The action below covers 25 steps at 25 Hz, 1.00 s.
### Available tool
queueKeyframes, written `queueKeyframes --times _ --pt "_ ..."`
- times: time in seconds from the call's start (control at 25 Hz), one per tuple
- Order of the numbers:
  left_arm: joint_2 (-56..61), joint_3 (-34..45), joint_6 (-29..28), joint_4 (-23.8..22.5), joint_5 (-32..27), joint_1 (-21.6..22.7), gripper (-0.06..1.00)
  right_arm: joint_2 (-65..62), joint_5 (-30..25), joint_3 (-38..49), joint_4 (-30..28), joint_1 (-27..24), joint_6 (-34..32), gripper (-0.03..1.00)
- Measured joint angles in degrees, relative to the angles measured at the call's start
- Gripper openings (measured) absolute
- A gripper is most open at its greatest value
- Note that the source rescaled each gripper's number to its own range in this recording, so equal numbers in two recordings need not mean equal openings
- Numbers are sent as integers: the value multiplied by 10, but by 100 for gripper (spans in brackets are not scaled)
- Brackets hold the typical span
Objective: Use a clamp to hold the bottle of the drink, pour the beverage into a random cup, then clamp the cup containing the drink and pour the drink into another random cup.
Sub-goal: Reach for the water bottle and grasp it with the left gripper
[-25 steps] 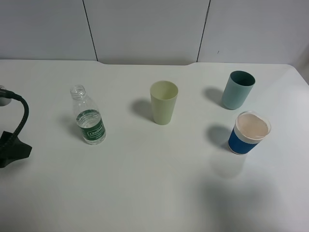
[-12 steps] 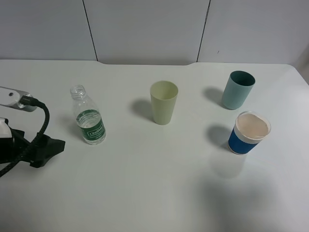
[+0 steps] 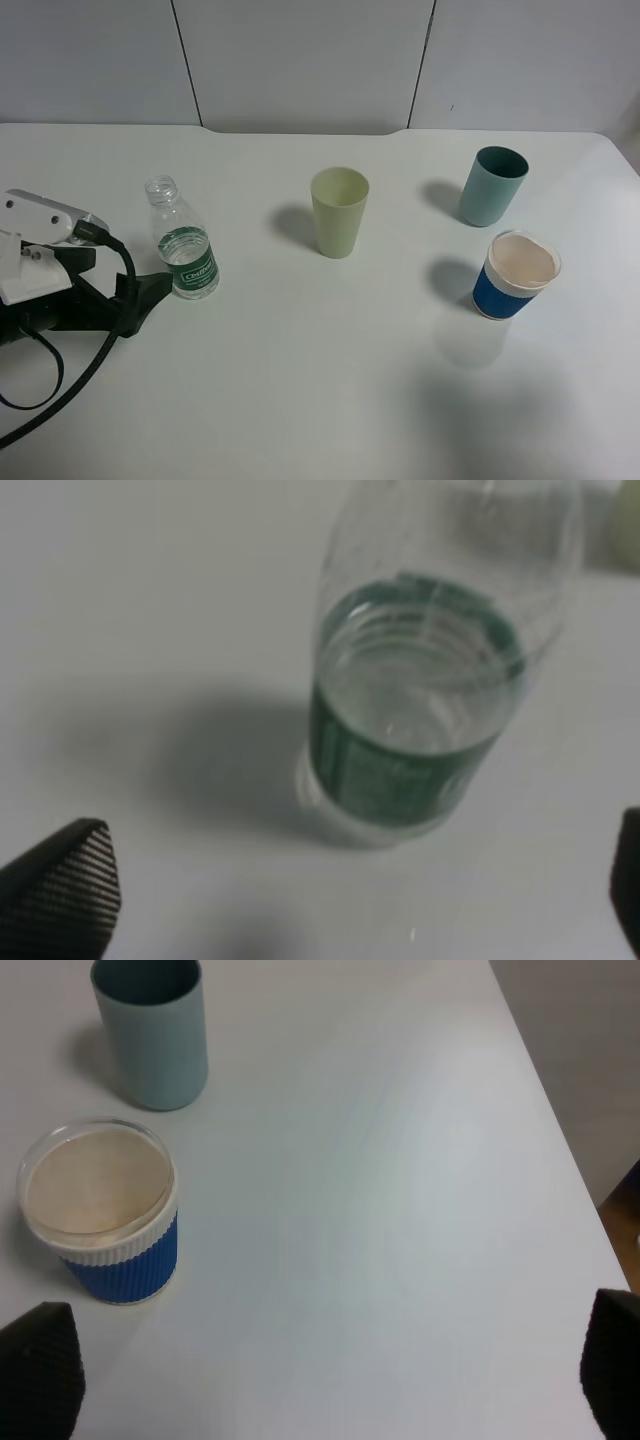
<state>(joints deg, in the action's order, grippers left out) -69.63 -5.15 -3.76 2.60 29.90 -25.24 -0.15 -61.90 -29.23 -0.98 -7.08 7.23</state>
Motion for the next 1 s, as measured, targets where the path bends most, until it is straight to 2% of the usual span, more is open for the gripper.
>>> queueKeyframes --times 0.04,0.32,0.52,1.0 --pt "0 0 0 0 0 0 100 0 0 0 0 0 0 100" --pt "-95 15 -17 -42 168 -1 100 0 0 0 0 0 0 100" --pt "-164 15 -17 -55 267 -1 100 0 0 0 0 0 0 100" --pt "-248 15 -17 -63 372 -1 100 0 0 0 0 0 0 100"
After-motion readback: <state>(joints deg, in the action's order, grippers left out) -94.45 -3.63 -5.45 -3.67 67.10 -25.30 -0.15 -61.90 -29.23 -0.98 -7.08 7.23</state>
